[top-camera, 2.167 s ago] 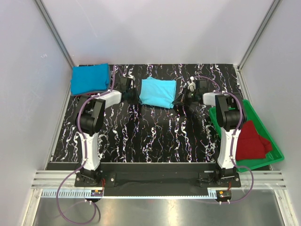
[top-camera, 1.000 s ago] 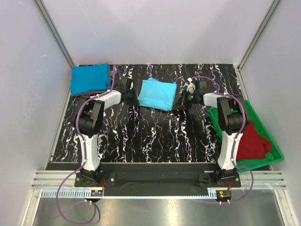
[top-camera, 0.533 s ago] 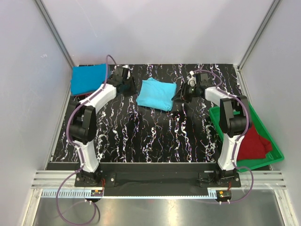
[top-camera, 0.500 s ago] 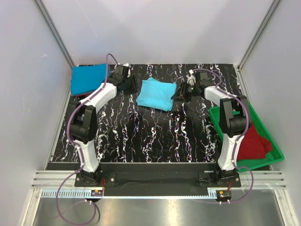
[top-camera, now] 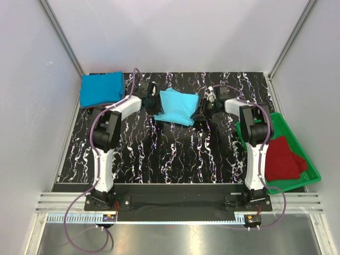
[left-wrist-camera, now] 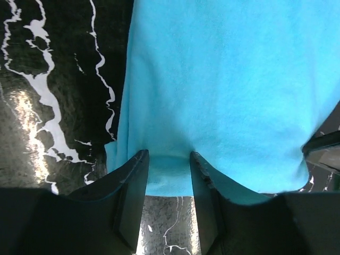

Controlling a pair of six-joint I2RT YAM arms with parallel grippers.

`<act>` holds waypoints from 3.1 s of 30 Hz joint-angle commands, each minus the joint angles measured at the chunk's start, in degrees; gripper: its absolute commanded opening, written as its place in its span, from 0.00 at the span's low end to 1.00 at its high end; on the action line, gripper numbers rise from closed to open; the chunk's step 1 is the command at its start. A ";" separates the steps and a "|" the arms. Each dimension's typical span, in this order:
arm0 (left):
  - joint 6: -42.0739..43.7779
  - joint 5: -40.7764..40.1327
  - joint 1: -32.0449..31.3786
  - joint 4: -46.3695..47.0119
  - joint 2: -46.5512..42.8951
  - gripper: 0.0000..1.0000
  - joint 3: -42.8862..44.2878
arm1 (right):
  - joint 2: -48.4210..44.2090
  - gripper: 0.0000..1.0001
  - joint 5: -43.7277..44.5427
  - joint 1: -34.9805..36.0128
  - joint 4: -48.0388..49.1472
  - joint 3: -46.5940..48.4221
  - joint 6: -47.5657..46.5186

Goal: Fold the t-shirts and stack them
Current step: Fold the tshirt

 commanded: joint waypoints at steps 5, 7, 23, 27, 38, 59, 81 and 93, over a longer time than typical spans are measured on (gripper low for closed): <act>4.27 -5.30 0.78 -8.54 -7.61 0.46 2.88 | -6.44 0.31 2.28 -0.44 -3.31 0.04 -2.31; 5.24 -3.55 0.78 -8.54 -8.68 0.46 3.67 | -8.21 0.31 2.10 0.26 -3.48 0.04 -0.91; 1.55 5.25 -2.12 -1.16 -4.65 0.41 0.43 | -0.05 0.26 -7.13 5.28 0.82 7.34 3.33; 1.29 2.18 -2.38 -1.15 -4.02 0.40 -2.21 | 1.54 0.26 -7.48 4.75 0.39 4.62 -0.27; 3.66 -8.81 -2.38 -8.28 -12.71 0.41 -3.71 | -4.17 0.26 -1.86 2.03 -7.44 0.65 -6.61; 9.72 3.39 4.91 -8.19 -8.95 0.56 -0.99 | -18.76 0.54 8.51 3.17 -7.79 -5.67 -2.83; 0.15 4.20 0.09 4.73 -17.10 0.06 -20.14 | -24.21 0.57 9.04 3.26 -7.79 -10.95 -3.10; 2.68 0.75 4.47 7.45 -16.44 0.59 -15.68 | -25.18 0.57 8.87 3.17 -7.44 -11.48 -1.78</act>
